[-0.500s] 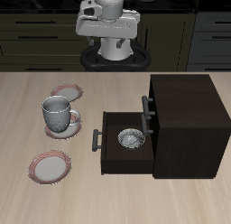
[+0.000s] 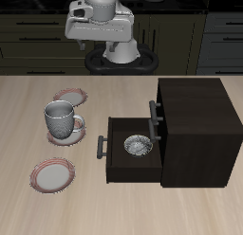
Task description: Place the porcelain mug on top of the cabinet
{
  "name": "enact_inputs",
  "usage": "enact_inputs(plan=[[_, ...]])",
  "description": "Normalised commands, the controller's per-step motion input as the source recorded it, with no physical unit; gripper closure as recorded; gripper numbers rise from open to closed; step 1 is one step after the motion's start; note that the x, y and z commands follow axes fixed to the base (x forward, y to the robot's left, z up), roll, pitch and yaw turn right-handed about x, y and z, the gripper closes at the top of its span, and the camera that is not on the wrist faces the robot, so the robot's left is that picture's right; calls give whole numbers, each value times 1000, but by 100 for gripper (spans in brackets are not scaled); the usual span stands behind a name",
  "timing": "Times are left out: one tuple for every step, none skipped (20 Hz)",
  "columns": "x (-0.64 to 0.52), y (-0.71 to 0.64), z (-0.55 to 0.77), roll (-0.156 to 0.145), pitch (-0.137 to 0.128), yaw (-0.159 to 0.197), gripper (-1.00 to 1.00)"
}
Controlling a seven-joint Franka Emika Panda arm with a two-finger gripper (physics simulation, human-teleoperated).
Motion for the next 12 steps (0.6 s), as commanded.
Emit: enact_inputs(plan=[[188,-341,-26,-11,-2,23,-100],[261,-687,130,-79,-55,-27,-100],[102,-189,0,14,-1,-14,-100],[257,-782,166,-54,-82,68,-100],[213,-531,92,-38,-12,-83,-100],[399,-1011,165,-76,-92,55,-100],[-2,29,-3,0,0,0,-100],[181,-440,16,26,-17,22,-100],[340,-644,15,81,8,135,-100],[191,-436,66,8,-13,14,-100],[207,-417,48,90,3,84,-100],[178,-583,56,-53,-2,4,-100]])
